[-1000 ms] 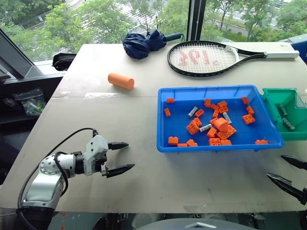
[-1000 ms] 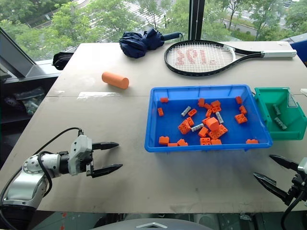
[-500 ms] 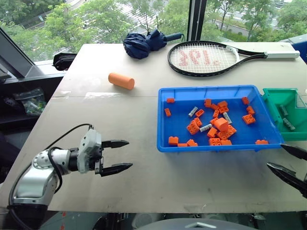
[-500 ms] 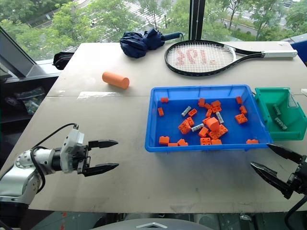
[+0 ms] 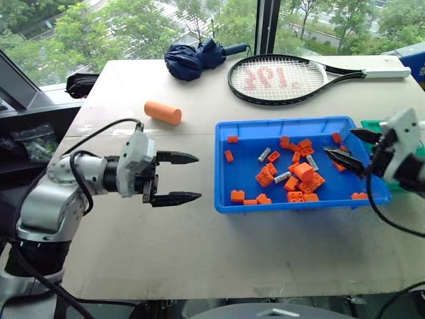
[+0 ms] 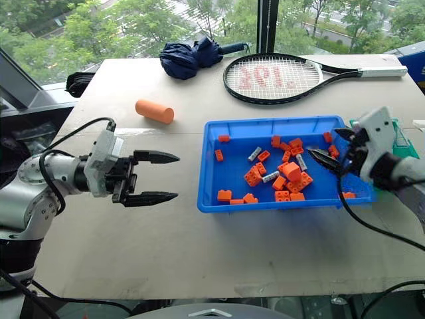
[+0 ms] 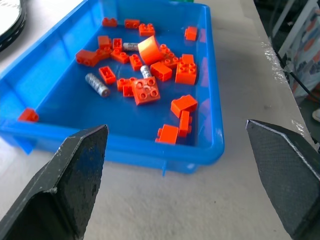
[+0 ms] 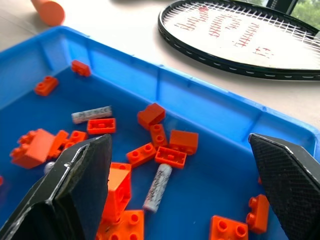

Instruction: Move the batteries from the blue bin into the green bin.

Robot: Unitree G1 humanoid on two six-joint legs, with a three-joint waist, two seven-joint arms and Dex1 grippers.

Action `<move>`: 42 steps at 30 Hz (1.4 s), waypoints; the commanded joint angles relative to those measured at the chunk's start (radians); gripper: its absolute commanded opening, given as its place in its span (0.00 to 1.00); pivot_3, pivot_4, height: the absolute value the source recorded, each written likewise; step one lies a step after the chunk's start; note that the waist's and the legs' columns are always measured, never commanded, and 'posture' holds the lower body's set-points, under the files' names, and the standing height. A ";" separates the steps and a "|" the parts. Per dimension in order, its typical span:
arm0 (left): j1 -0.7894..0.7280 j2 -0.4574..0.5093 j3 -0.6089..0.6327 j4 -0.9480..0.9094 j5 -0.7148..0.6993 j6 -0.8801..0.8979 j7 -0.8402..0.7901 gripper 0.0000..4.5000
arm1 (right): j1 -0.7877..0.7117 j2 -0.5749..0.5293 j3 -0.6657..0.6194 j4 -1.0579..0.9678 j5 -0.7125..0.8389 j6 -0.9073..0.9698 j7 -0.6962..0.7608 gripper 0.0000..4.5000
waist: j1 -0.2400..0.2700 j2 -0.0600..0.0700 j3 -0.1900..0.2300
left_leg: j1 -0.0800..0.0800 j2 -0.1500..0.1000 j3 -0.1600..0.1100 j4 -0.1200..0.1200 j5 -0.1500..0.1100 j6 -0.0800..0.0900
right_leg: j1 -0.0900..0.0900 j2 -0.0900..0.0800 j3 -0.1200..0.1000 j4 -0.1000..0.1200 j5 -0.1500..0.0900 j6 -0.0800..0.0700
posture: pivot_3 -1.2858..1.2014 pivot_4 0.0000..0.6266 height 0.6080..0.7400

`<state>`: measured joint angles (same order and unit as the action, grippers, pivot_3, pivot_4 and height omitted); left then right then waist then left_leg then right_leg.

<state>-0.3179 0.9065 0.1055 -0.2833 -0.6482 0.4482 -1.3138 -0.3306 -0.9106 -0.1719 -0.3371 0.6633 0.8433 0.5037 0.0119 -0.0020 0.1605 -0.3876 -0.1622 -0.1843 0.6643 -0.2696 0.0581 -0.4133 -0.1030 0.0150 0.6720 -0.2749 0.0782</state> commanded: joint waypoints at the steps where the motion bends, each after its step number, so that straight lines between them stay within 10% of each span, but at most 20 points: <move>1: -0.060 0.016 -0.006 -0.031 -0.011 0.019 -0.002 1.00 | -0.125 -0.007 0.127 0.097 -0.086 0.116 -0.014 0.97 | 0.001 0.000 0.000 | 0.000 0.000 0.000 0.000 0.000 0.000 | 0.000 0.000 0.000 0.000 0.000 0.000 | 0.52 0.24 1.00; 15: -0.145 0.035 0.018 -0.122 -0.059 0.099 0.049 1.00 | -0.307 0.091 0.368 0.297 -0.266 0.232 0.041 0.97 | -0.001 -0.001 0.000 | -0.005 0.000 -0.001 0.004 0.000 0.000 | -0.004 0.000 -0.002 0.003 0.000 0.000 | 0.52 0.24 1.00; 19: -0.147 0.042 0.018 -0.117 -0.058 0.099 0.049 1.00 | -0.299 0.101 0.375 0.297 -0.286 0.240 0.068 0.69 | 0.000 -0.001 0.000 | -0.005 0.000 -0.001 0.005 0.000 0.000 | -0.004 0.000 -0.002 0.005 0.000 0.000 | 0.52 0.24 1.00; 25: -0.159 0.053 0.002 -0.080 -0.037 0.096 0.043 1.00 | -0.279 0.117 0.322 0.250 -0.282 0.282 0.067 0.02 | -0.001 -0.001 0.000 | -0.005 0.000 -0.001 0.005 0.000 0.000 | -0.004 0.000 -0.001 0.006 0.000 0.000 | 0.52 0.24 1.00; 42: -0.452 -0.248 -0.131 0.127 -0.058 0.133 0.106 1.00 | -0.116 -0.084 -0.275 -0.030 -0.282 0.506 -0.038 0.02 | 0.004 -0.002 0.000 | -0.009 -0.001 -0.001 0.008 0.000 0.000 | -0.006 0.000 -0.002 0.007 0.001 0.001 | 0.52 0.24 1.00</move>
<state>-0.7359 0.6698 -0.0321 -0.1652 -0.6766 0.5645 -1.2073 -0.4654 -0.9596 -0.3836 -0.3786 0.4150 1.3826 0.4714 0.0162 -0.0036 0.1601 -0.3963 -0.1634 -0.1849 0.6726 -0.2691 0.0579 -0.4196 -0.1035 0.0131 0.6787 -0.2742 0.0789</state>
